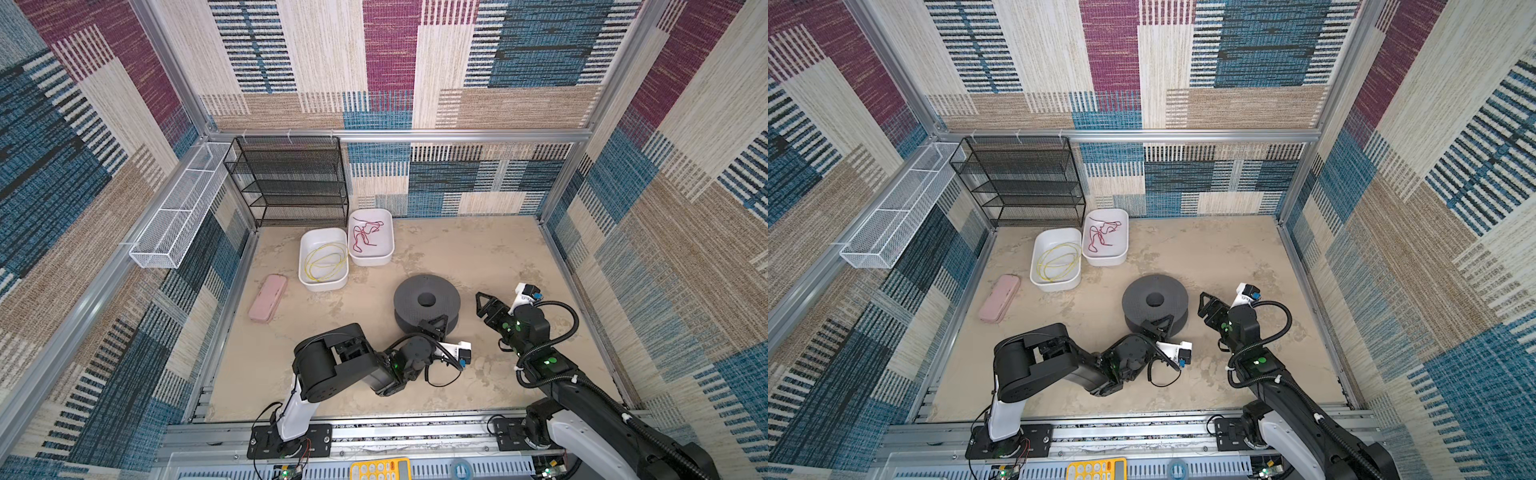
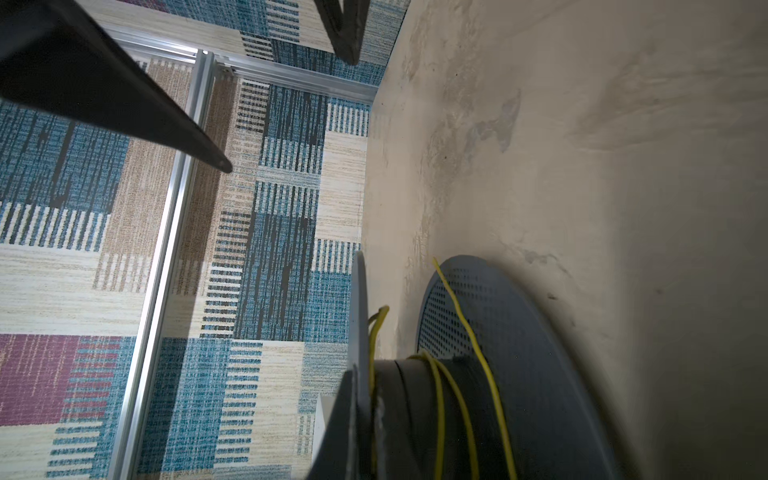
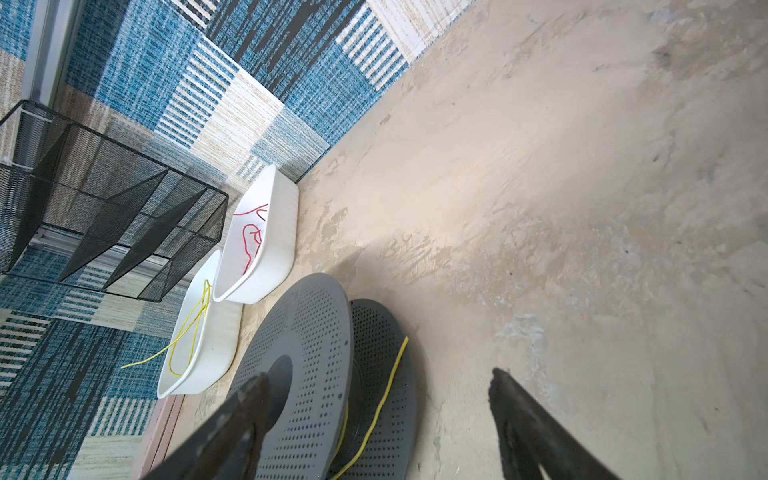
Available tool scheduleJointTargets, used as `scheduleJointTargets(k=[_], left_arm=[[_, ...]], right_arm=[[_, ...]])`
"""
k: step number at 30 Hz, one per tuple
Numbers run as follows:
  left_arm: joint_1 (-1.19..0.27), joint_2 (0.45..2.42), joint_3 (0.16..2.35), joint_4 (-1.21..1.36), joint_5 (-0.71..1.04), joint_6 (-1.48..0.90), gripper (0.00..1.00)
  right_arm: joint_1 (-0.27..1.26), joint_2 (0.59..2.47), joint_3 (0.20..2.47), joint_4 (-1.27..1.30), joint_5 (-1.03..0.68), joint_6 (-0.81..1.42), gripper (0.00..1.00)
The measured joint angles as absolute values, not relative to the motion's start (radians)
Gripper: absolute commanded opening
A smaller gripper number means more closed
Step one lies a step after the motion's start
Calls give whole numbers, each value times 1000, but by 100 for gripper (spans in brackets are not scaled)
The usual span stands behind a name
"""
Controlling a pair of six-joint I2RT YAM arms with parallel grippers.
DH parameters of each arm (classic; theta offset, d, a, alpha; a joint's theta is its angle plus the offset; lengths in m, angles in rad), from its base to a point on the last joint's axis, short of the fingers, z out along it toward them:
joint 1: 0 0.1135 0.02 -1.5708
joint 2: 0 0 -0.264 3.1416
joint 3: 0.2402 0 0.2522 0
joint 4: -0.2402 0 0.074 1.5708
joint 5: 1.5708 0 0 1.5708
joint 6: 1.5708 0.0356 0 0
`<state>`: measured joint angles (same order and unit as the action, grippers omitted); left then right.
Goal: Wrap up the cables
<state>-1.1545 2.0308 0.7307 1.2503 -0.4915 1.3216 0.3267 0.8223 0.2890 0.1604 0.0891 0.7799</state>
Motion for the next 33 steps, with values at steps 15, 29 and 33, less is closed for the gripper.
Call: scheduleJointTargets(k=[15, 29, 33], left_arm=[[-1195, 1715, 678, 817, -442, 1098, 99], [-1200, 1269, 800, 181, -413, 675, 99], [-1200, 1256, 827, 86, -508, 523, 99]], right_arm=[[307, 864, 368, 152, 44, 732, 87], [302, 869, 542, 63, 34, 625, 100], [302, 884, 639, 39, 25, 594, 99]])
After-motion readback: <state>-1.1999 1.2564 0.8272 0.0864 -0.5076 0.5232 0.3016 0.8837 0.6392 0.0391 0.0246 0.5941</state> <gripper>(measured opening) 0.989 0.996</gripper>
